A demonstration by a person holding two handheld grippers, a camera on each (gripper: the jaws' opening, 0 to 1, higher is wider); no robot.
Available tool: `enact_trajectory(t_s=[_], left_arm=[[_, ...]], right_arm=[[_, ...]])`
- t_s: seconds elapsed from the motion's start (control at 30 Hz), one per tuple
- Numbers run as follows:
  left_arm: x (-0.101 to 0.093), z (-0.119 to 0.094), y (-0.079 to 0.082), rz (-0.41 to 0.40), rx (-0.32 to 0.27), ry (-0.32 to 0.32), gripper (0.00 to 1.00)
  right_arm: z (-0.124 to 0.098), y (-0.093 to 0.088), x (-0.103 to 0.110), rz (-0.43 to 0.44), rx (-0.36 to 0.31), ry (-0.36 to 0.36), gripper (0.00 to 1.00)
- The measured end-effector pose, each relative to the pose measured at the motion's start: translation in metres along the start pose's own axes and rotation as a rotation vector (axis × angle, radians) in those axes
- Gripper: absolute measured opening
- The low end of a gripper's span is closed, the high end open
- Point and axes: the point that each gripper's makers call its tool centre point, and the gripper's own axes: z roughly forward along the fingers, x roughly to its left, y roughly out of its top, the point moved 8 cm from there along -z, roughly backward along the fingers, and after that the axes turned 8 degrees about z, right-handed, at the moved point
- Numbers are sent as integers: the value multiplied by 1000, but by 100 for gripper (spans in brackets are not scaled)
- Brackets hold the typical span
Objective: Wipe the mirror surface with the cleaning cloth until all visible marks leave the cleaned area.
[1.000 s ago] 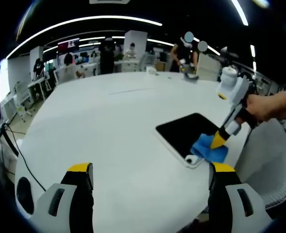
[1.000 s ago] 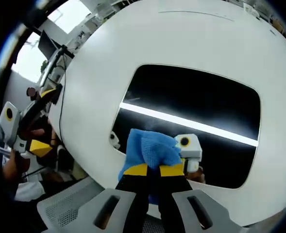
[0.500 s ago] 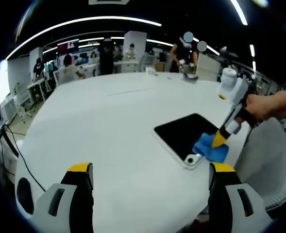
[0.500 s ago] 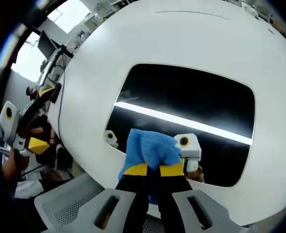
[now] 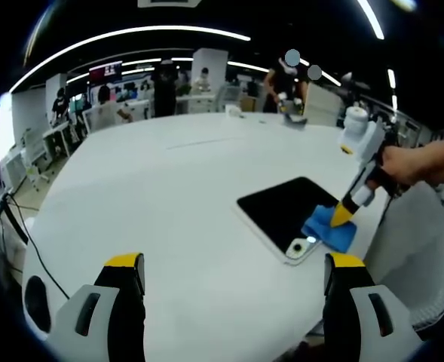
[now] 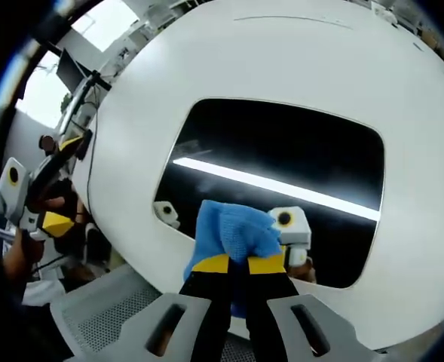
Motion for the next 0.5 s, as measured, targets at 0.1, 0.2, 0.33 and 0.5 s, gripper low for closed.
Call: enact_trajectory(t_s=[0.1,0.2,0.33,0.5], left_arm=[[0,1,1,1,0,-2,100],[-1,1,1,3,1,-3,100],[-1,1,0,3,2,-4,100],[-2,1,-1,-1,4,-4,100]], right_arm=[[0,0,0,2,5,0,0],[0,1,1,3,13,0,1],[0,2,1,3,23,1,0],[-1,4,2,3,35,-4,0]])
